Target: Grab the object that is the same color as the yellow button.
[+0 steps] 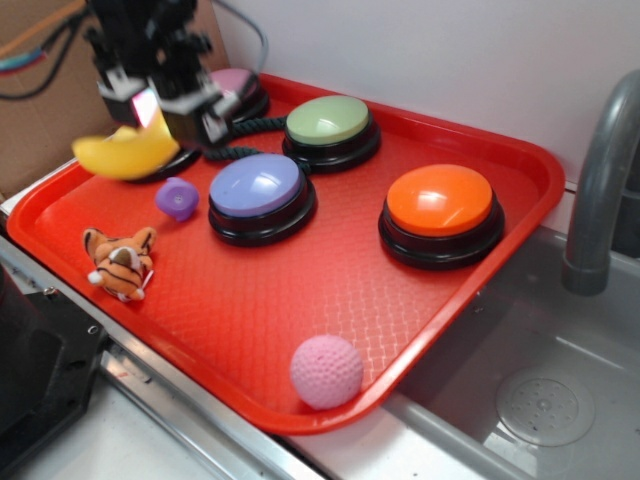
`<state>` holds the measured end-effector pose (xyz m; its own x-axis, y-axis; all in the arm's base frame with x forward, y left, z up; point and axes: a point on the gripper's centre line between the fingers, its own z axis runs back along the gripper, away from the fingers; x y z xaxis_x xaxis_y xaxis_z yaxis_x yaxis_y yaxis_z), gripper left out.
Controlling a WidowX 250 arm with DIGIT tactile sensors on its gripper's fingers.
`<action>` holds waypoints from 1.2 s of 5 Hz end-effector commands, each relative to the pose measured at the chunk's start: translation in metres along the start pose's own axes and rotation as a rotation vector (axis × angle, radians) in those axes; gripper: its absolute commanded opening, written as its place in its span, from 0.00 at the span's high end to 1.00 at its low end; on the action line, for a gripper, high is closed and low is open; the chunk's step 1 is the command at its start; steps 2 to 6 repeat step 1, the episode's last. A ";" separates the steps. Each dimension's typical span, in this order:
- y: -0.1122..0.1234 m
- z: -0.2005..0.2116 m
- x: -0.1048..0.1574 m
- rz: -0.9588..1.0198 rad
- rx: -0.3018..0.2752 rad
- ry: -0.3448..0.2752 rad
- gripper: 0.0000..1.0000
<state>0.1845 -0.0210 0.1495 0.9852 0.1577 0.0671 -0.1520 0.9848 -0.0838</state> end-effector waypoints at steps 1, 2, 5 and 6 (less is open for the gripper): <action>0.013 0.055 -0.003 -0.012 0.004 -0.049 1.00; 0.013 0.055 -0.003 -0.012 0.004 -0.049 1.00; 0.013 0.055 -0.003 -0.012 0.004 -0.049 1.00; 0.013 0.055 -0.003 -0.012 0.004 -0.049 1.00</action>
